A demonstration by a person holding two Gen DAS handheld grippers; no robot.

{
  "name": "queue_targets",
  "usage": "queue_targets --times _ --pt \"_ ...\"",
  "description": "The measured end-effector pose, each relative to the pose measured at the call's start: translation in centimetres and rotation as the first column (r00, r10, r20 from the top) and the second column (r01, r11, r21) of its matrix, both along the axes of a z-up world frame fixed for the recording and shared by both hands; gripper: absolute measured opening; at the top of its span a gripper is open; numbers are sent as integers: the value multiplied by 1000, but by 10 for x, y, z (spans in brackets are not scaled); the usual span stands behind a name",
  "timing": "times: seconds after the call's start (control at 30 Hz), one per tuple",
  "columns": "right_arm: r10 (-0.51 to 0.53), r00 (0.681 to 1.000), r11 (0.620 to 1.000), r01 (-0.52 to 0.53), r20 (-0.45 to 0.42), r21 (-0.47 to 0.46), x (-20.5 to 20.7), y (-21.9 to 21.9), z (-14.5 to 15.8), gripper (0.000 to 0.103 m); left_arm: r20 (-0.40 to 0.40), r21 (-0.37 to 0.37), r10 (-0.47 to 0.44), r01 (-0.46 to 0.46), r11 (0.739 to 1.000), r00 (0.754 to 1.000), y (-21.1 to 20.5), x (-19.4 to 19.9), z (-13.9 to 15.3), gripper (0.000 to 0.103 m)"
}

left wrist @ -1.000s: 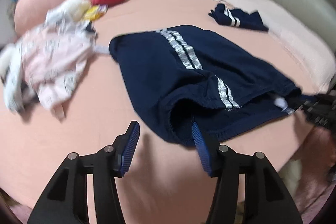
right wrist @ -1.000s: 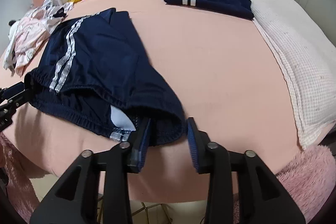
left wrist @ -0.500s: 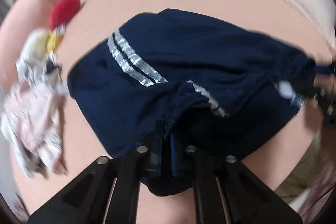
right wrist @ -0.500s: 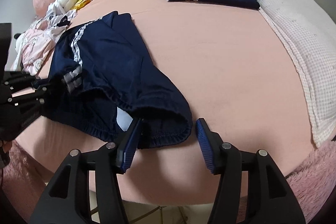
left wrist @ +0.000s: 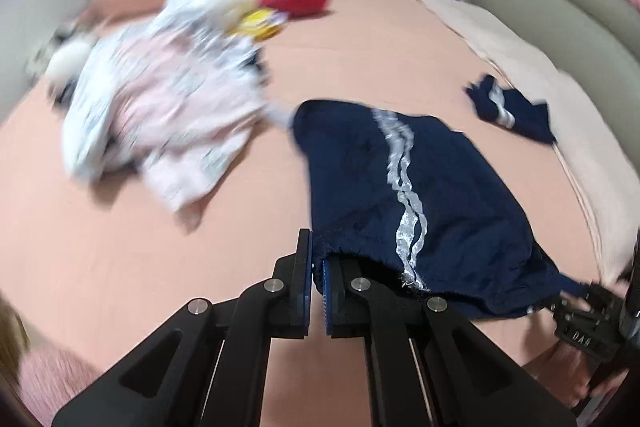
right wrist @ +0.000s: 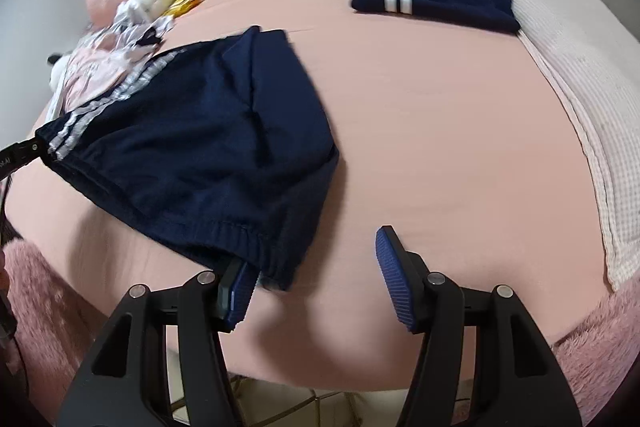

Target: Fold clothes

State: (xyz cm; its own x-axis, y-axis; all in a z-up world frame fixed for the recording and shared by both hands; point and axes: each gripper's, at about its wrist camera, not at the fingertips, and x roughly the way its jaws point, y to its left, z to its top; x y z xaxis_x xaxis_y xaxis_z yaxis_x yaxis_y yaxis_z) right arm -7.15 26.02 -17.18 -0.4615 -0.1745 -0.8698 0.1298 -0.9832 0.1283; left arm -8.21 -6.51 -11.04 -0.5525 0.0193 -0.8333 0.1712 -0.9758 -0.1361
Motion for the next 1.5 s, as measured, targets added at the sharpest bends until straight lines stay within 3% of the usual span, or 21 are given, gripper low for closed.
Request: queue_targets --times 0.1,0.17,0.27,0.3,0.4,0.47,0.5,0.57,0.6,0.63,0.67,0.7,0.8,0.87,0.97,1.07,1.2,1.27,1.3,1.4,1.5 --pt "24 1000 999 -25 15 46 1 -10 -6 59 124 6 3 -4 1000 992 -6 8 -37 9" --pt "23 1000 998 -23 12 60 2 -12 -6 59 137 -90 -34 46 995 990 7 17 -45 16" --pt "28 1000 999 -28 -4 31 4 -11 -1 59 92 -259 -156 175 950 983 37 26 -31 52" --pt "34 999 999 -34 -12 18 5 -11 2 59 75 -312 -213 226 923 974 49 28 -24 64" --pt "54 998 998 -55 -34 -22 8 -11 9 59 79 -477 -386 375 795 919 81 29 -12 65" --pt "85 996 996 -85 -24 -35 8 -16 7 59 142 -526 -488 484 699 861 98 24 -20 65" --pt "99 995 994 -99 0 -45 6 -19 1 56 181 -516 -528 537 667 830 105 21 -30 65" --pt "110 993 992 -106 53 -73 1 -23 -11 46 235 -478 -556 593 648 798 112 12 -50 64" --pt "109 993 992 -105 55 -72 -1 -24 -13 41 231 -455 -555 593 664 799 114 7 -54 53" --pt "104 994 993 -101 45 -60 -1 -23 -11 35 202 -417 -542 573 706 815 112 3 -52 32" --pt "99 994 994 -97 34 -48 -1 -22 -9 22 170 -389 -512 534 751 842 108 -2 -47 21" --pt "94 995 995 -93 24 -36 -1 -22 -8 19 139 -367 -472 488 792 870 104 -5 -41 8" --pt "48 999 999 -48 -7 12 -2 -16 1 16 21 -287 -356 347 893 934 77 -9 -12 2" --pt "29 999 999 -27 -43 38 -6 -12 16 16 -56 -274 -271 246 930 961 58 -3 10 1" --pt "45 995 997 -39 -91 63 -11 -14 38 18 -91 -265 -192 162 951 977 31 4 27 0" --pt "105 989 995 -105 -100 5 -12 -26 53 29 -29 -234 -258 244 941 966 21 4 20 1" --pt "119 989 985 -129 -90 -112 -7 -33 48 25 35 -228 -420 417 880 907 65 12 -3 8" --pt "128 988 982 -139 -91 -130 -5 -35 45 18 47 -208 -495 494 844 867 92 14 -13 38" --pt "135 986 981 -147 -97 -126 -3 -36 44 16 35 -180 -518 515 838 855 103 13 -16 60" --pt "122 986 985 -135 -117 -112 3 -31 45 16 8 -148 -565 560 815 825 135 9 -22 61" --pt "64 995 993 -71 -70 -92 0 -15 34 16 12 -147 -592 587 796 806 166 2 -30 61"
